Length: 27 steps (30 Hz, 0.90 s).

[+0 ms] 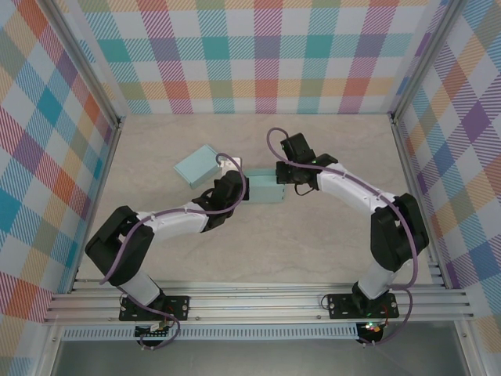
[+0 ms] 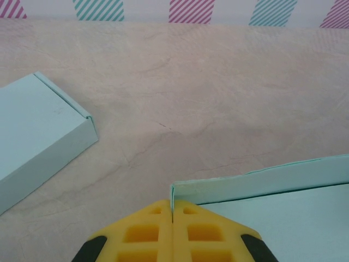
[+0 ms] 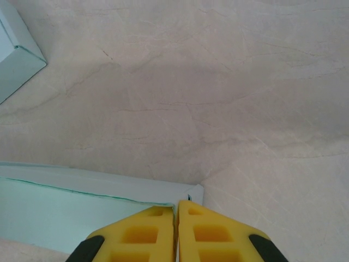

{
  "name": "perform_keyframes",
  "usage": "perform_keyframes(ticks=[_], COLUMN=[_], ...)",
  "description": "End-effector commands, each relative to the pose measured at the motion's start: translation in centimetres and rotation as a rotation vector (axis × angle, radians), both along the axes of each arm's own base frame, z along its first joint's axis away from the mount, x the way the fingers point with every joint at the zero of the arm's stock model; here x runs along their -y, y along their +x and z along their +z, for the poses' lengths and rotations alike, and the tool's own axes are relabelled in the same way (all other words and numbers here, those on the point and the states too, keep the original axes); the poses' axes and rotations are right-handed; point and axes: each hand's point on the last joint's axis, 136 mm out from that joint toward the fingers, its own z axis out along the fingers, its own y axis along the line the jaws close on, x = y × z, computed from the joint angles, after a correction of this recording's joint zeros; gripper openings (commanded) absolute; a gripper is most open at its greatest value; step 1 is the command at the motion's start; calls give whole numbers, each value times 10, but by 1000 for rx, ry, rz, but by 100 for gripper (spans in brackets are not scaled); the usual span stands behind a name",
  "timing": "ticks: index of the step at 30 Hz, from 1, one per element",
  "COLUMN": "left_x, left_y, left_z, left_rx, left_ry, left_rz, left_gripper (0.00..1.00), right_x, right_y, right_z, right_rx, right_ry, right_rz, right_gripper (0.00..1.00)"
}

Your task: Fold the paper box

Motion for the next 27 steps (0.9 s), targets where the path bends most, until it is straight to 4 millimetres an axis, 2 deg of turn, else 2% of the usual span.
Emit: perform_keyframes(ticks=[1,7,16,27], left_x=[40,41,36,28], left_y=[-6,-6,-9,-22], left_z=[9,5,-3,-16], left_rx=[17,17,24,72], left_ry=[-96,-101,-94,-95], left_rz=[-106,-102,-85,-86], left_gripper=[0,0,0,0], right_x=[-40,-46,-39,-28], right_y=[4,3,-11,-32], right_z=[16,20,-3,-15], right_rx=[26,39,43,201], right_ry=[125,126,101,17], right_rz=[70,85,78,94], right_gripper=[8,8,2,0])
